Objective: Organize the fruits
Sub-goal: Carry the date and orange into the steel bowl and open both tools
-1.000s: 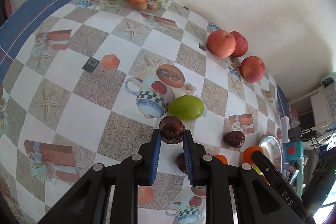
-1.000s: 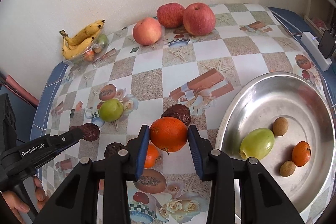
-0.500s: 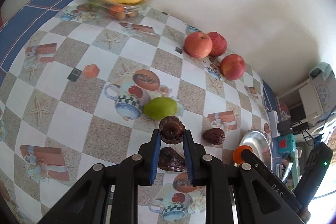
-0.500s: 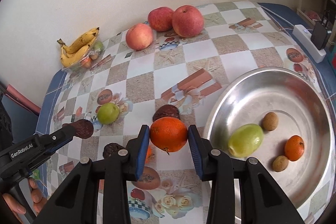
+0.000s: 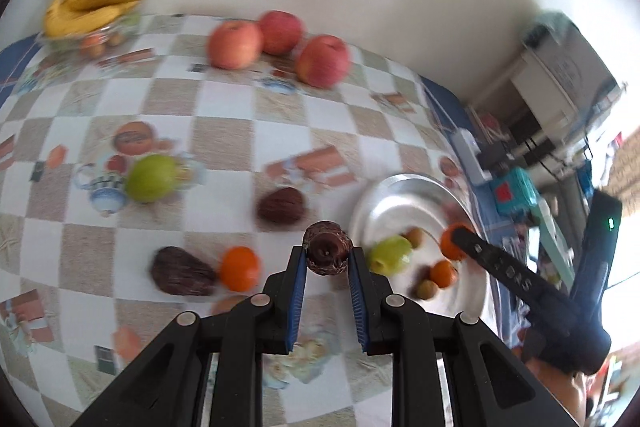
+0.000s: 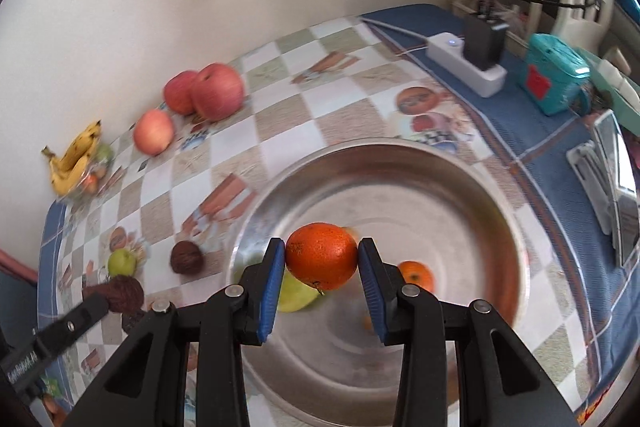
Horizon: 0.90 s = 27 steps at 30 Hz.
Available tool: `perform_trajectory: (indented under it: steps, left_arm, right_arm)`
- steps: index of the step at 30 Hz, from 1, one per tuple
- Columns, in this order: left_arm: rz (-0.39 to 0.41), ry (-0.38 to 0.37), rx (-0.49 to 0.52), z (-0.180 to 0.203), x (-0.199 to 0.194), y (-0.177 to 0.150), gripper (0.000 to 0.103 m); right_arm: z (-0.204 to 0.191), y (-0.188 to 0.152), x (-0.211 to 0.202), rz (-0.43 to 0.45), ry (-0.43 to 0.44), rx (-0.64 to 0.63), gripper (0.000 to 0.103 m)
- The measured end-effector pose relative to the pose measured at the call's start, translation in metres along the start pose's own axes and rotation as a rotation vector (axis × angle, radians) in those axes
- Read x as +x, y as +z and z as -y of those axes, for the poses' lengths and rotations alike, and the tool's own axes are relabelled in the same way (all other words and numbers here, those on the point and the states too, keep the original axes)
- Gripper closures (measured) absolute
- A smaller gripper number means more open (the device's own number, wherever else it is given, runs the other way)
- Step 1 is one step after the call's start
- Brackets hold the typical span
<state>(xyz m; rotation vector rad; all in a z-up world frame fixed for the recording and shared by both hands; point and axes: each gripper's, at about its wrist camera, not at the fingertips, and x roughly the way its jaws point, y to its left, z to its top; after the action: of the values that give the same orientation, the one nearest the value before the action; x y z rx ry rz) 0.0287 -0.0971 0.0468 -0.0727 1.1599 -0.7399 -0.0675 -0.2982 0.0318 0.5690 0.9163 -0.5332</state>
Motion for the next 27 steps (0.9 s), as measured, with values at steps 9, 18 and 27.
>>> perform_trajectory:
  steps: [9, 18, 27]
  left_arm:
    - [-0.090, -0.068, 0.126, 0.052, 0.034, -0.024, 0.078]
    - [-0.106, 0.013, 0.082, 0.033, 0.040, -0.024, 0.072]
    - [-0.092, 0.145, 0.048, 0.010, 0.039, -0.019, 0.047]
  right_arm:
    - [0.022, 0.002, -0.003, 0.001, -0.011, 0.048, 0.063]
    - [0.019, 0.000, 0.001, -0.020, -0.016, 0.033, 0.062]
    - [0.014, -0.003, 0.008, -0.050, -0.023, 0.010, 0.062]
